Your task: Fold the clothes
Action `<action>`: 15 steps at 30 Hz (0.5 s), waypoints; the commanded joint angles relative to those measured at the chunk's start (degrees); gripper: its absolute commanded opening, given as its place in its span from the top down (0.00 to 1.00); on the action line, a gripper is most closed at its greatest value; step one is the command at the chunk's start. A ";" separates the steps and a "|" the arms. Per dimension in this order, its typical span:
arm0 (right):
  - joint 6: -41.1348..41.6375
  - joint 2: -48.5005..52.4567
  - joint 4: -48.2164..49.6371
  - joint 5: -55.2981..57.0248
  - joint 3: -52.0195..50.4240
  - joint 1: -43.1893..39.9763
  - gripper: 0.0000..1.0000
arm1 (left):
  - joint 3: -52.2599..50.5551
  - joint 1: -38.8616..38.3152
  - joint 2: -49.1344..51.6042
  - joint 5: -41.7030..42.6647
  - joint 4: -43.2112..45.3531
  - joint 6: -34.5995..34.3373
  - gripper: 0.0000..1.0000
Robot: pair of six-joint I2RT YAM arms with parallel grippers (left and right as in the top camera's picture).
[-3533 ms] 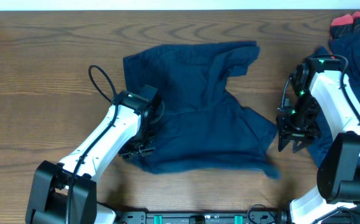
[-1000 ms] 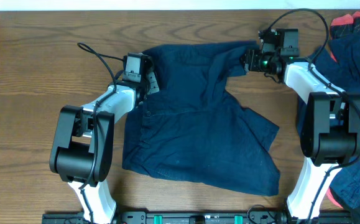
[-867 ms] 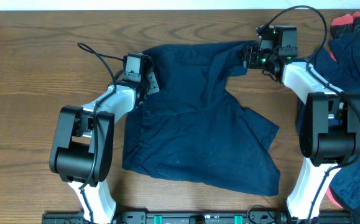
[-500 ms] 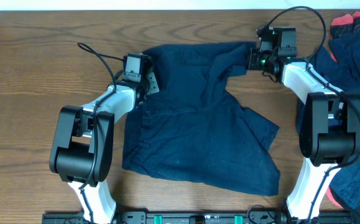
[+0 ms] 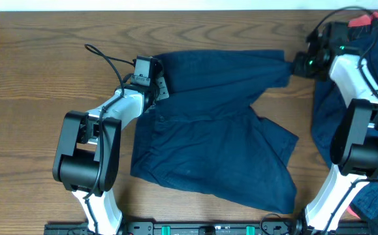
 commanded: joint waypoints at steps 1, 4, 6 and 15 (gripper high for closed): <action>-2.60 -2.93 -0.26 2.64 5.99 -0.55 0.91 | -0.92 1.05 1.81 -3.32 -2.34 -0.07 0.52; -4.63 -2.93 -1.25 2.51 7.72 0.74 0.87 | -0.92 1.05 1.81 -3.32 -2.89 -0.07 0.52; -5.05 -2.93 -3.32 4.39 7.69 1.27 0.87 | -0.92 1.05 1.81 -3.32 -2.91 -0.07 0.52; -6.36 -2.75 -18.80 6.16 1.73 1.40 0.90 | -0.92 1.05 1.81 -3.32 -2.91 -0.07 0.52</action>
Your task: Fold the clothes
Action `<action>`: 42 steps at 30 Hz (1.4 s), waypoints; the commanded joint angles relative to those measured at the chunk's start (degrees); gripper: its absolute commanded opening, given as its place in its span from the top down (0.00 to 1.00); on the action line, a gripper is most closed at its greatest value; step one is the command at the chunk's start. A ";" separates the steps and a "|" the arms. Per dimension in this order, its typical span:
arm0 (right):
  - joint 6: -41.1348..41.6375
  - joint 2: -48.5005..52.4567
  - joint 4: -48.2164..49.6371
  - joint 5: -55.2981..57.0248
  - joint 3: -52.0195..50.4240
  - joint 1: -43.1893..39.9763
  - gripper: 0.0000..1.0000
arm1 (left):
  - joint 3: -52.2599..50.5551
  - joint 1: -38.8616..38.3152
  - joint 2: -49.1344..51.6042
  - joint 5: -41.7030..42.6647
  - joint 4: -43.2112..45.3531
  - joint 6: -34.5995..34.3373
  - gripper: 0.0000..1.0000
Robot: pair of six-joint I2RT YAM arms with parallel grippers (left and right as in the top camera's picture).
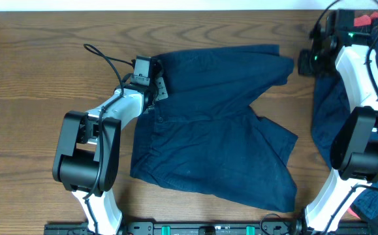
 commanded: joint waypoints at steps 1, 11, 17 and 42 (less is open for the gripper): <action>-1.90 -0.42 -0.35 1.09 -4.44 0.33 0.90 | -1.11 0.90 1.81 -2.10 -1.88 -0.09 0.52; -2.54 -0.42 22.18 -10.69 -19.52 1.84 0.58 | -1.11 0.90 1.81 -2.10 -1.90 -0.09 0.52; -2.51 -0.39 28.89 -12.81 -20.31 2.75 0.44 | -1.11 0.90 1.81 -2.10 -1.88 -0.11 0.52; -2.73 1.73 36.63 -11.69 -20.57 6.27 0.44 | -1.11 0.90 1.81 -2.10 -1.90 -0.11 0.52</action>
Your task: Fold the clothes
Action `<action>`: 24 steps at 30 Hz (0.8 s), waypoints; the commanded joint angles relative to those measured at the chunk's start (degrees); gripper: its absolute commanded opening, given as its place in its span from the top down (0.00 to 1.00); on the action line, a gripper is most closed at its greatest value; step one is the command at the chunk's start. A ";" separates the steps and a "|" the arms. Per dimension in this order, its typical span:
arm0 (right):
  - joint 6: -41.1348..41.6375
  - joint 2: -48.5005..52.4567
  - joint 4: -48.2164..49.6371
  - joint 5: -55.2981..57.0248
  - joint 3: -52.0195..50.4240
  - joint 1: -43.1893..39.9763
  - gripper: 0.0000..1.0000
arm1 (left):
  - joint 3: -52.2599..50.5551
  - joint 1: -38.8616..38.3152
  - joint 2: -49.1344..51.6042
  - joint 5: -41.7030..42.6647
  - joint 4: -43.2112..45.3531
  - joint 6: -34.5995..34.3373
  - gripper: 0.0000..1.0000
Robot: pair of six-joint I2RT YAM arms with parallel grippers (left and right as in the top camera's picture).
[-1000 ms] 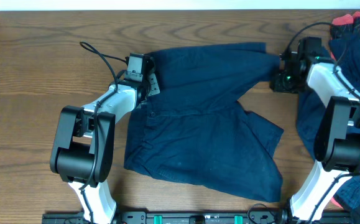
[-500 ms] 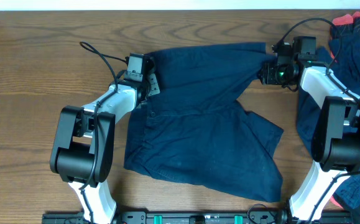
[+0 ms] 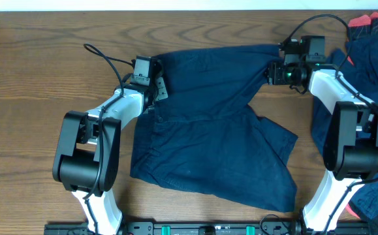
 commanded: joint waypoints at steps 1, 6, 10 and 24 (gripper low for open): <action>-0.66 2.19 -0.02 0.20 -0.42 0.81 0.46 | -1.11 0.90 1.81 -1.99 -1.88 -0.09 0.52; -0.63 3.32 -1.25 0.90 -0.42 0.85 0.65 | -1.11 0.90 1.81 -1.99 -1.88 -0.09 0.52; -0.63 3.17 -2.91 3.45 -0.39 0.39 0.83 | -1.11 0.90 1.81 -1.99 -1.90 -0.09 0.52; 10.78 -3.67 -26.32 25.49 -0.22 -5.70 0.99 | -1.11 0.90 1.81 -1.99 -2.95 -0.09 0.52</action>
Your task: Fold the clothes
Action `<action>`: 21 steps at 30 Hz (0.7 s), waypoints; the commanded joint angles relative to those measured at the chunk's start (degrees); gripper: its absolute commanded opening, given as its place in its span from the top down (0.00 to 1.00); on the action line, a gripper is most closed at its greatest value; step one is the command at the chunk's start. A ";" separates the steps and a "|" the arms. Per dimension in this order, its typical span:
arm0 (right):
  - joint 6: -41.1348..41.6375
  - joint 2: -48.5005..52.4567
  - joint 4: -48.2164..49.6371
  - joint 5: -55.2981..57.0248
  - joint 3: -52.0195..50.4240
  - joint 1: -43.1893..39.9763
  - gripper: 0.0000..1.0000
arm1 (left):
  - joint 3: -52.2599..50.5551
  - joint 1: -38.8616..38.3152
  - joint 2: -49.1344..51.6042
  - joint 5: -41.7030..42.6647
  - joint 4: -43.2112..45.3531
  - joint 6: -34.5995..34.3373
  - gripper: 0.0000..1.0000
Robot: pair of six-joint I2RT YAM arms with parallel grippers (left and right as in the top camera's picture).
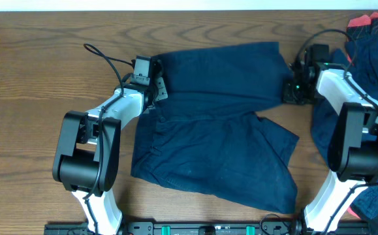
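Observation:
Dark navy shorts lie spread on the wooden table, waistband to the left and both legs pointing right. My left gripper rests at the waistband's upper left corner, its jaws closed on the fabric edge. At the lower right corner of the upper leg, my right gripper pinches the hem, and the cloth is drawn out flat towards it. The lower leg lies slightly rumpled towards the front right.
A heap of dark blue clothes with a red garment lies at the right edge, under and behind the right arm. A black cable loops over the table near the left arm. The arm bases stand at the front edge.
My right gripper has moved from the upper leg's right hem, higher up, to its lower right corner. That corner now sits further right and lower, and the leg lies flatter.
My right gripper first held the upper leg's right hem, pulled out to the right. Then it stood off the cloth, further right. Then it was back on the hem, and now it holds the leg's lower right corner. My left gripper stayed at the waistband throughout.

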 commanded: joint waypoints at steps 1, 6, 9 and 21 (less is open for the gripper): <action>5.88 -3.28 -4.81 14.27 -0.52 -2.40 0.99 | -1.31 0.90 1.81 -2.01 -2.23 -0.09 0.52; 5.84 -5.64 -10.56 14.29 -0.52 -2.82 0.85 | -1.31 0.90 1.81 -2.01 -2.47 -0.09 0.52; 5.86 -5.81 -11.96 14.29 -0.52 -2.82 0.81 | -1.31 0.90 1.79 -2.01 -2.49 -0.07 0.52; 1.42 -14.16 -12.87 1.55 0.90 -1.77 0.81 | -1.29 3.65 -14.14 -1.99 -12.72 2.91 0.44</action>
